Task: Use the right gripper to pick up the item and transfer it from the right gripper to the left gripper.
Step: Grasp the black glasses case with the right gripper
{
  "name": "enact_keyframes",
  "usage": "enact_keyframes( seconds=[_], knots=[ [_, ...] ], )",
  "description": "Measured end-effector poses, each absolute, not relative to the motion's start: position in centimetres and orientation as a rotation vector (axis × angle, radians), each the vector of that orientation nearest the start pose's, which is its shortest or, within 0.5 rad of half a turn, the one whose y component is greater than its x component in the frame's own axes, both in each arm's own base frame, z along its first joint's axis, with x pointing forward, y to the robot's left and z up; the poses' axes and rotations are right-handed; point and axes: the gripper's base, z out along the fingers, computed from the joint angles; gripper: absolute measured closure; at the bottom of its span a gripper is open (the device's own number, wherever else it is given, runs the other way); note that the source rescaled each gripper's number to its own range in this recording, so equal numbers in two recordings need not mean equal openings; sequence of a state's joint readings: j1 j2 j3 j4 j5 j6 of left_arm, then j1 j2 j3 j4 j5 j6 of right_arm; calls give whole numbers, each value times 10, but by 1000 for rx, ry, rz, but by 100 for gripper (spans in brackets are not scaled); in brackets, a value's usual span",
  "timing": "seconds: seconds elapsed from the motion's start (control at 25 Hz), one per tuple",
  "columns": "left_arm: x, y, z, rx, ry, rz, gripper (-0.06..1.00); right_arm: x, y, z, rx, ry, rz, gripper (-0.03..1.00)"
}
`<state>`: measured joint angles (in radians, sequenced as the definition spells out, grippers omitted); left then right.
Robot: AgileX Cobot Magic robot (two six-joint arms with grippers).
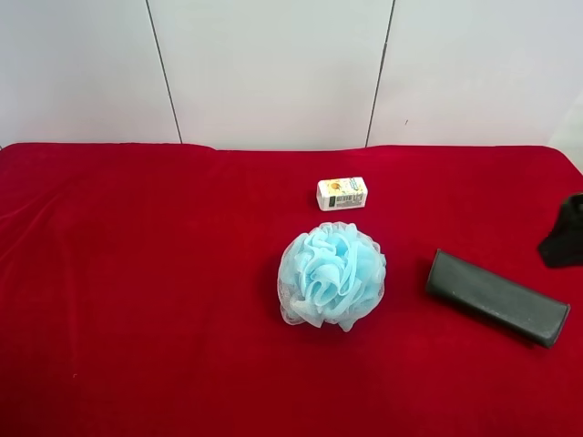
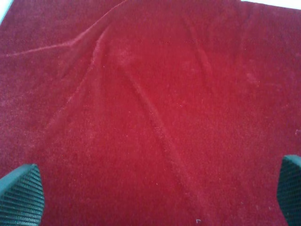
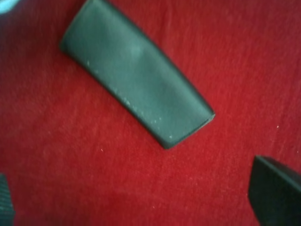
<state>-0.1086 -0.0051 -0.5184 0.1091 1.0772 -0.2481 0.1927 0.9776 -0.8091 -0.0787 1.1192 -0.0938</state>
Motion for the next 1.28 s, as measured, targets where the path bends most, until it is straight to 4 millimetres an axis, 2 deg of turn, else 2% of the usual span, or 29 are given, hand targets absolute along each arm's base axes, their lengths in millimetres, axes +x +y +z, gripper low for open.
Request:
enact_keyframes(
  seconds=[0.48, 0.88, 1.12, 1.28],
  knots=[
    [-8, 10, 281, -149, 2027, -94, -5, 195, 32, 258, -569, 2877, -103, -2],
    [-8, 10, 281, -149, 2027, -94, -5, 214, 35, 232, -963, 2878, -124, -2],
    [-8, 10, 282, -149, 2026, -94, -5, 215, 32, 231, -1215, 2800, -203, -2],
    [-8, 10, 282, -149, 2026, -94, -5, 216, 28, 231, -1321, 2759, -265, -2]
  ],
)
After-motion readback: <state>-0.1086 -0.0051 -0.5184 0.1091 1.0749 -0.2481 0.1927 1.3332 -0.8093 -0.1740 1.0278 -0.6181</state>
